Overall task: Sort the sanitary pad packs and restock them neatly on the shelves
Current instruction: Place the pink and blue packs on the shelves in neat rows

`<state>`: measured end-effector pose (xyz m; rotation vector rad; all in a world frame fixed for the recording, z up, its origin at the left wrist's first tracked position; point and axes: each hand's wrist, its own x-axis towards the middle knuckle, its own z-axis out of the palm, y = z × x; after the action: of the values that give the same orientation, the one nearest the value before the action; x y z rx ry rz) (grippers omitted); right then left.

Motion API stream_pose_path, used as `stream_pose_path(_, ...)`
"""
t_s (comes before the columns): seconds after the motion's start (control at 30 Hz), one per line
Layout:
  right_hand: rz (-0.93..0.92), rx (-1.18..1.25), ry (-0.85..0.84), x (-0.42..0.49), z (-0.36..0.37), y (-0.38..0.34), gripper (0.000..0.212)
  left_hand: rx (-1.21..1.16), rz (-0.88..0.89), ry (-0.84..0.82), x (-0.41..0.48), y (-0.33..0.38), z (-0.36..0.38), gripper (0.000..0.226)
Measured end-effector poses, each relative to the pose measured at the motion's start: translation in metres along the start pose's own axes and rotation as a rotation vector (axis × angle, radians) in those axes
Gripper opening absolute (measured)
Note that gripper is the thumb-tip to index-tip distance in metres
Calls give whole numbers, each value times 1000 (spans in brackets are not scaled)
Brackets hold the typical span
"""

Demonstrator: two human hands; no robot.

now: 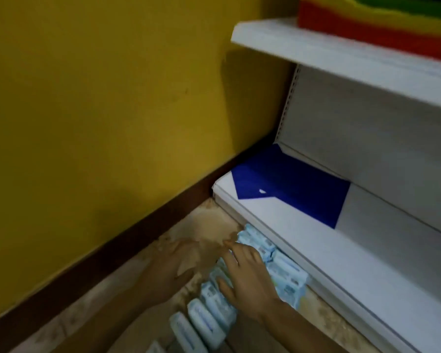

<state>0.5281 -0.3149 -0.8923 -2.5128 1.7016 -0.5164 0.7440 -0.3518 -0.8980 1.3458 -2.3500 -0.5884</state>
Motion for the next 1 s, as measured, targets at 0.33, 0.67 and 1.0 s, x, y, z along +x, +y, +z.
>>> stream_pose_path(0.33, -34, -34, -121, -52, 80, -46, 35, -209, -519, -654, -81, -53, 46, 145)
stream_pose_path(0.67, 25, -262, -471, -70, 134, -58, 59, -12, -725, -691, -159, -77, 112, 92)
stream_pose_path(1.0, 24, -204, -670, -70, 128, -66, 48, -311, -982, -399, -123, -79, 108, 38)
